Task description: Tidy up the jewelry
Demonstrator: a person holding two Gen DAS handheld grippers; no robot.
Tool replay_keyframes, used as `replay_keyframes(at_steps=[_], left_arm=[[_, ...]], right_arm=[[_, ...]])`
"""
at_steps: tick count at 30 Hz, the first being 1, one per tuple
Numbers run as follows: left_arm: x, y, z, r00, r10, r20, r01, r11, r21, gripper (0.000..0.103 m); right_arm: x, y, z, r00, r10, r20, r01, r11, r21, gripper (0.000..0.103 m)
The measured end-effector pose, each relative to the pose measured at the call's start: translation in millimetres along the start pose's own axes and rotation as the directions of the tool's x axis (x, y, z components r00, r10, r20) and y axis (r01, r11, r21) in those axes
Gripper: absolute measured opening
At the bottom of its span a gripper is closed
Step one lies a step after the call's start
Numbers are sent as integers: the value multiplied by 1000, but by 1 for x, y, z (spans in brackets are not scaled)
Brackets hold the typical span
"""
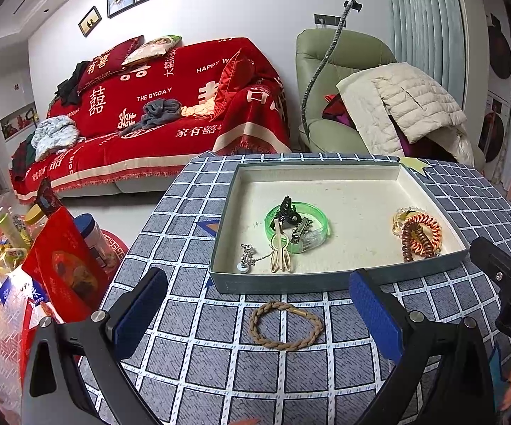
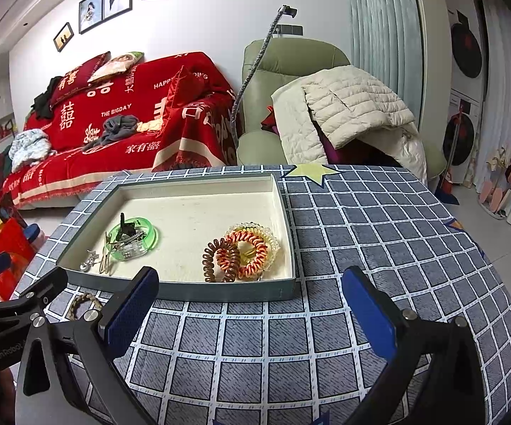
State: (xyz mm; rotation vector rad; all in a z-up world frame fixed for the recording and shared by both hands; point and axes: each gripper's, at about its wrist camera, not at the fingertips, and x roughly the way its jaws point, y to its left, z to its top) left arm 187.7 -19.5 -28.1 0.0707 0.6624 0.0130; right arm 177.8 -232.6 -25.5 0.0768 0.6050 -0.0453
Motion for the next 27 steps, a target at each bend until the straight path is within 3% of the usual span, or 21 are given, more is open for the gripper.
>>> replay_keyframes(at_steps=[27], left_arm=[[-1, 0, 1, 1000, 4, -1, -4, 1000, 1, 103]], right_arm=[[-1, -1, 2, 1000, 0, 2, 0, 1000, -3, 103]])
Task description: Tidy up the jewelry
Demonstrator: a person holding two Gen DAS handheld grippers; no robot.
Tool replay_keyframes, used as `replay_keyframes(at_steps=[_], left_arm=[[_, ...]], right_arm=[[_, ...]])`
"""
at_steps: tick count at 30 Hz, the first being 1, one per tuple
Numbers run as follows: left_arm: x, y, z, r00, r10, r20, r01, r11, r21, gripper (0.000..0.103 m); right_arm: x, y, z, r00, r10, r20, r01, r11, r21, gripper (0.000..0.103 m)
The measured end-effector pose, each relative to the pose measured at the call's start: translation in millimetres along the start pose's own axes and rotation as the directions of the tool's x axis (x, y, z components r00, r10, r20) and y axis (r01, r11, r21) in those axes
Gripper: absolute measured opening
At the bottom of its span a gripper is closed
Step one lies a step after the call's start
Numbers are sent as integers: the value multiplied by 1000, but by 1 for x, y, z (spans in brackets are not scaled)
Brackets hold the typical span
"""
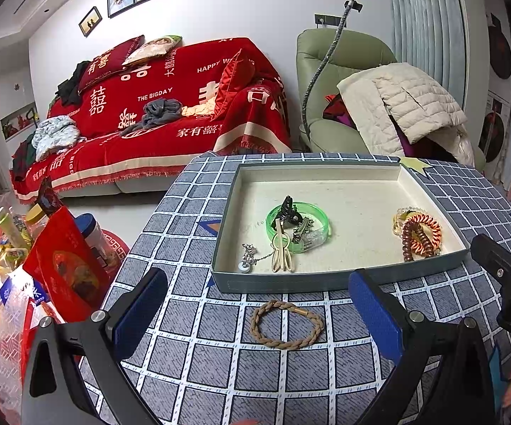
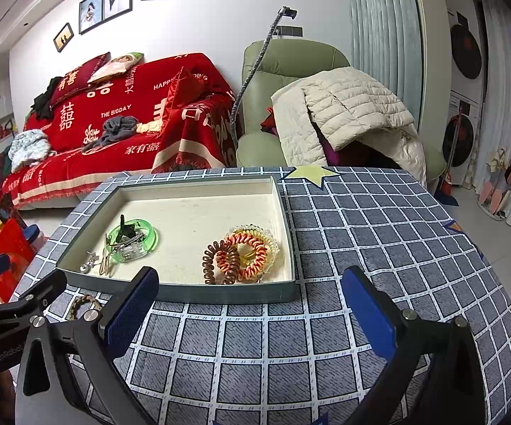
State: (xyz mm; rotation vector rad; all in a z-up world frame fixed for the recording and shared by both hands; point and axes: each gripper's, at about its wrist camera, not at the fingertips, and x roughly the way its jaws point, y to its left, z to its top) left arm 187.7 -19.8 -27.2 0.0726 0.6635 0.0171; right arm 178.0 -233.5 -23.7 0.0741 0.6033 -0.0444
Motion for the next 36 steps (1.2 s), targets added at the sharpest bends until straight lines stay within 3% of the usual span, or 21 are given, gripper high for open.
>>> replay_keyframes(at_steps=[36], left_arm=[[1, 3, -2, 1000, -6, -10, 6, 1000, -8, 103]], right_arm=[[-2, 0, 2, 1000, 4, -1, -4, 1000, 0, 103]])
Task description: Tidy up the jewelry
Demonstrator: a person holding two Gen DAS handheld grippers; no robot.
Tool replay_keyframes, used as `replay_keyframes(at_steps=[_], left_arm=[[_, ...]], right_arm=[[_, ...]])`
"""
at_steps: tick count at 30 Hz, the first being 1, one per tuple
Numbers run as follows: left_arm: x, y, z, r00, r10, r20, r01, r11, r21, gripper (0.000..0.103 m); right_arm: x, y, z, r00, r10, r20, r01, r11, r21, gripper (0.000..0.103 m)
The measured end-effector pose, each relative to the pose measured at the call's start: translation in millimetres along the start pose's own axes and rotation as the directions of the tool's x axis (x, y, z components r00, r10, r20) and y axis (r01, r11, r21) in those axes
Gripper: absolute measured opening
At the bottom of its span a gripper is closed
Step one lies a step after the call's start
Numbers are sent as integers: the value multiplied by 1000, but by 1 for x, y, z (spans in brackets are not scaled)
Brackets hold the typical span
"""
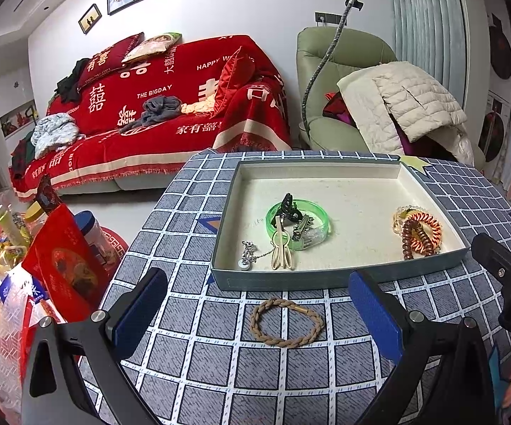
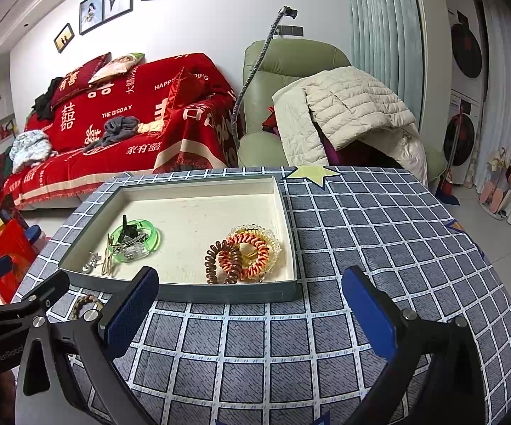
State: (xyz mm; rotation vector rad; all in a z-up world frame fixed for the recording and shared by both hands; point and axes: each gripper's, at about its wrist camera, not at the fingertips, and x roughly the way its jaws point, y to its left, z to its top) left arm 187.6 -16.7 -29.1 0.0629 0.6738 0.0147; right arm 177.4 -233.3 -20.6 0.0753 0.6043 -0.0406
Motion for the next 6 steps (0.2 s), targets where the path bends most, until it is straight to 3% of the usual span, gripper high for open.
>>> replay_keyframes(at_steps=[6], left_arm=[[-4, -2, 0, 1000, -16, 21, 16, 1000, 15, 103]], right_arm=[[0, 0, 0, 1000, 0, -1, 0, 1000, 0, 103]])
